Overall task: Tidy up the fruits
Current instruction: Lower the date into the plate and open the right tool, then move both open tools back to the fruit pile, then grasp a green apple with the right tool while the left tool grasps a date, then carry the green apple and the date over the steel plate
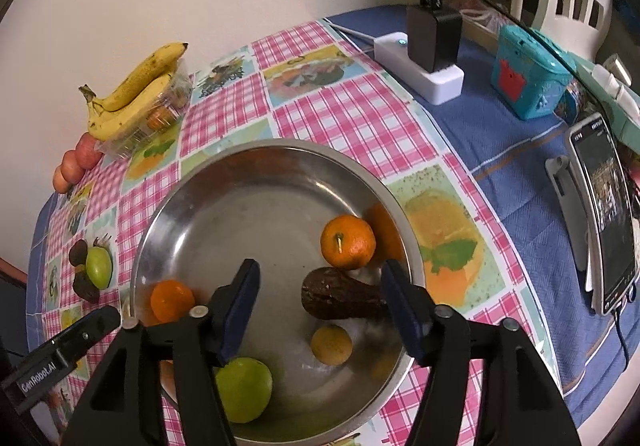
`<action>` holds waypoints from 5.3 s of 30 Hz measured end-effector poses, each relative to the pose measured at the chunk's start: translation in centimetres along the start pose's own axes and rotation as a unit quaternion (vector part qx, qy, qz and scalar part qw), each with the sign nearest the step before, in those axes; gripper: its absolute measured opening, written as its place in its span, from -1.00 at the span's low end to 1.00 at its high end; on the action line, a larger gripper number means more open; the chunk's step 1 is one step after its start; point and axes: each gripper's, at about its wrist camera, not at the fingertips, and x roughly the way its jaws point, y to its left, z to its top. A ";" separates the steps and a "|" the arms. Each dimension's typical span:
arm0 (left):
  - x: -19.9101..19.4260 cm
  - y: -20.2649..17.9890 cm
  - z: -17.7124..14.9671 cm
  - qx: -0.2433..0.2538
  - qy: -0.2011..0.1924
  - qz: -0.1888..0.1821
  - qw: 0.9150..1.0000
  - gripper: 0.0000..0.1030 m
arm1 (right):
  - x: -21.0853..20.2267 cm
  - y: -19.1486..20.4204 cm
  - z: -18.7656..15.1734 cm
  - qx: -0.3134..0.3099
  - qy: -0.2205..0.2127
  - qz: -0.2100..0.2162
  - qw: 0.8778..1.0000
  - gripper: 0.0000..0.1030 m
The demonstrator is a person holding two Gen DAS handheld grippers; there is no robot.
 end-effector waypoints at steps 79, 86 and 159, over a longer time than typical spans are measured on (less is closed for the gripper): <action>-0.5 21.3 5.2 -0.215 -0.061 0.108 0.969 0.97 | 6.8 23.8 -1.5 -0.189 0.031 0.166 0.967 0.20; -0.5 22.8 5.1 -0.241 -0.070 0.125 0.960 0.97 | 8.8 24.4 -1.5 -0.183 0.052 0.181 0.965 0.03; 0.9 -4.4 3.9 0.054 -0.070 -0.097 0.991 -0.28 | 1.3 -1.0 5.0 0.058 -0.021 0.043 0.997 -0.21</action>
